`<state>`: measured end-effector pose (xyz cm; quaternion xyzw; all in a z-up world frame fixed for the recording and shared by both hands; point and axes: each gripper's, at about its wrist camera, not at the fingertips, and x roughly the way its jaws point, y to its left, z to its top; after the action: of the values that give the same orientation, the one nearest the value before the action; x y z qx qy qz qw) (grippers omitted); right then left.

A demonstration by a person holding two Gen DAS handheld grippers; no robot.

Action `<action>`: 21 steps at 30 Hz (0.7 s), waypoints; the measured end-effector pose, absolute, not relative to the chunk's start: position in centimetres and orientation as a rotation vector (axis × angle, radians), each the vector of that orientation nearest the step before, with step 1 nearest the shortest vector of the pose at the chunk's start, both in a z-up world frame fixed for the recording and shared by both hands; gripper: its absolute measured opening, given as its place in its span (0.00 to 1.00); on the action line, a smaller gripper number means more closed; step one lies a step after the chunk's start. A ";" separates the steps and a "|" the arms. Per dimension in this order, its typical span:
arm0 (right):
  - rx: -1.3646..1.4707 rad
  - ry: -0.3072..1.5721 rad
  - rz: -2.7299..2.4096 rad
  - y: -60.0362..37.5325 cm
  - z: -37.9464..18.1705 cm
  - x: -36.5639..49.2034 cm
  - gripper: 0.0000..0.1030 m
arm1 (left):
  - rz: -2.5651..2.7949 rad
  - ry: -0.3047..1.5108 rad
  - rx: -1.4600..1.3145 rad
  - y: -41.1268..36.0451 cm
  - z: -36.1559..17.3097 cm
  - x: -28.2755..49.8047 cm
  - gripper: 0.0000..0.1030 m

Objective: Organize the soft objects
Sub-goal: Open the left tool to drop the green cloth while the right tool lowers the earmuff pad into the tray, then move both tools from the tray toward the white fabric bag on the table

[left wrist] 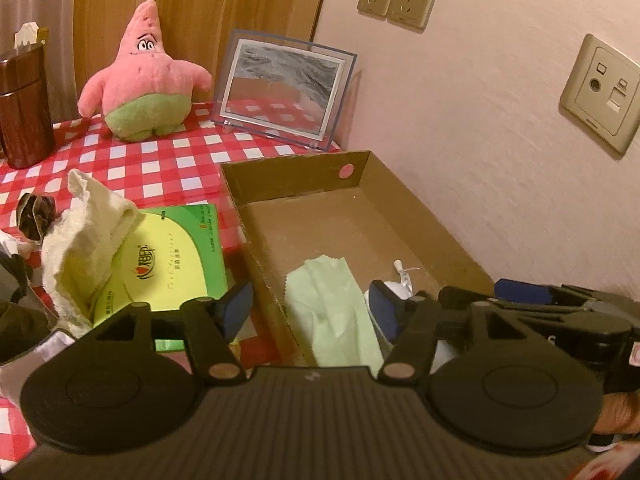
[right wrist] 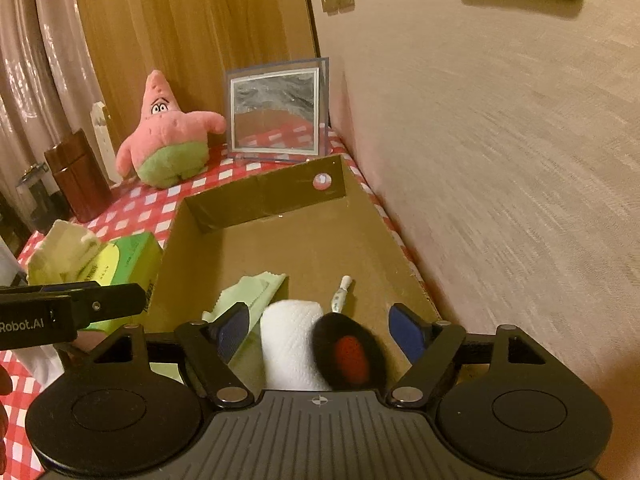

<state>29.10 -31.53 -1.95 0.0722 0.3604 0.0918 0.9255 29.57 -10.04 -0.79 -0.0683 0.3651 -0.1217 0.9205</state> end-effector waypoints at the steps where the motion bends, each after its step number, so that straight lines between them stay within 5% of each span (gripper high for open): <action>1: 0.150 0.736 0.186 -31.6 -1.8 28.9 0.74 | -0.250 0.748 -0.137 -10.0 -0.7 29.5 0.61; 21: 0.119 0.675 0.170 -28.1 4.1 20.5 0.75 | -0.248 0.681 -0.082 -5.7 3.1 21.0 0.68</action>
<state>20.51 -28.05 4.11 0.0581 0.3305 0.0830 0.9384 21.01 -5.70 3.06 -0.0399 0.3328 -0.1211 0.9343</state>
